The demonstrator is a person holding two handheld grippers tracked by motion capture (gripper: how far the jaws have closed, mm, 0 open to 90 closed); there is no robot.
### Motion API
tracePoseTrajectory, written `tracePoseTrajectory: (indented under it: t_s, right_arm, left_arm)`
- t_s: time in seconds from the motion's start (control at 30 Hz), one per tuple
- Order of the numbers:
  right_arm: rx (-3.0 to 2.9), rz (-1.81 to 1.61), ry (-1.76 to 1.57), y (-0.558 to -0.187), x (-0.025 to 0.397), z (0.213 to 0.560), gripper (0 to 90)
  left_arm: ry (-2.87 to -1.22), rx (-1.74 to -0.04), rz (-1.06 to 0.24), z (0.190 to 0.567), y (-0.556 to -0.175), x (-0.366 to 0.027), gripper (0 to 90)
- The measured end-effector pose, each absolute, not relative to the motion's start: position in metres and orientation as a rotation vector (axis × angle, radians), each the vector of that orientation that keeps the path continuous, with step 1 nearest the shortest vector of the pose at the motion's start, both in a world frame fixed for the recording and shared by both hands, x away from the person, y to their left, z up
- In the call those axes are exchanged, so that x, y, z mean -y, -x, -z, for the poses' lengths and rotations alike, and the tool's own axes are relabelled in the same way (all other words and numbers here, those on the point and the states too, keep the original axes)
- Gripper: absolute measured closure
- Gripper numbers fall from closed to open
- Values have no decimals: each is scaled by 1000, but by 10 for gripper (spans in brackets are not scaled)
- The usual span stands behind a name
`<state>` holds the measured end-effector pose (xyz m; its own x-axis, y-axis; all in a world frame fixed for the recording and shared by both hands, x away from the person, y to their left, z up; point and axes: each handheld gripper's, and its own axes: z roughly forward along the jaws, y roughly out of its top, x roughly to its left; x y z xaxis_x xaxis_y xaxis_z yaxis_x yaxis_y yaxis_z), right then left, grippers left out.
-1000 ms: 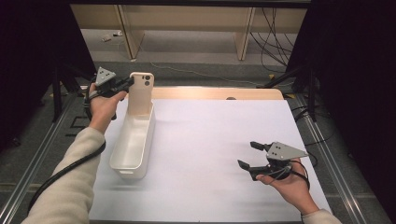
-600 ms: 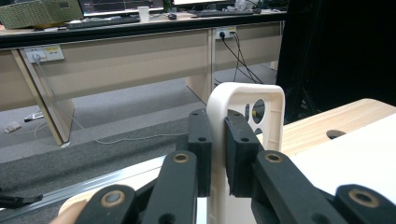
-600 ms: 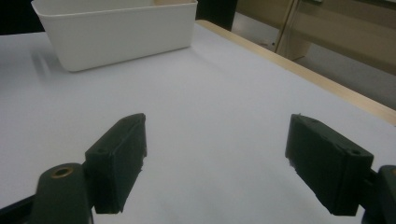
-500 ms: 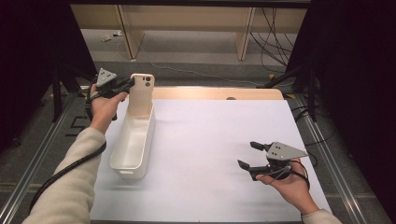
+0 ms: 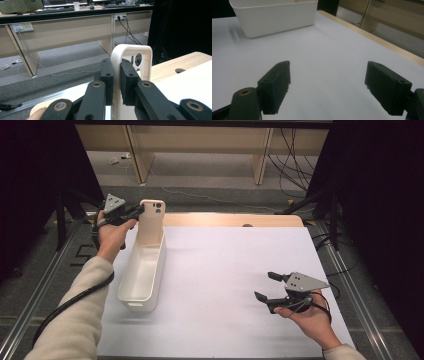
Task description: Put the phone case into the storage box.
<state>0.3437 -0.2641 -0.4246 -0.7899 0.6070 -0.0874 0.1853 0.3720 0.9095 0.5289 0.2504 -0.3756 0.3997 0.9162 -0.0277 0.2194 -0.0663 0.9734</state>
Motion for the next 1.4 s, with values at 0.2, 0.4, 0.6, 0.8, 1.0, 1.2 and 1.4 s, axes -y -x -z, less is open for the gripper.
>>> tracePoseTrajectory:
  t_s: [0.2, 0.4, 0.6, 0.8, 1.0, 1.2, 1.4]
  right_arm:
    - [-2228, -1399, -688, -344, 264, 425, 219]
    - [-2229, -1397, -687, -344, 264, 425, 219]
    - [-2232, -1396, -688, -344, 264, 425, 219]
    - [-2231, -1396, -688, -344, 264, 425, 219]
    - [-2235, -1396, -689, -344, 264, 425, 219]
    - [-2236, -1395, -688, -344, 264, 426, 219]
    - [-2235, -1396, -689, -344, 264, 425, 219]
  left_arm:
    - [-1557, -1045, -786, 378, -529, -250, 817]
    - [-1560, -1050, -779, 380, -530, -251, 817]
    - [-1568, -1055, -778, 382, -530, -252, 817]
    - [-1567, -1059, -774, 384, -530, -252, 816]
    - [-1568, -1065, -770, 387, -529, -252, 815]
    - [-1568, -1070, -766, 389, -529, -253, 815]
    - [-1571, -1073, -758, 391, -528, -253, 814]
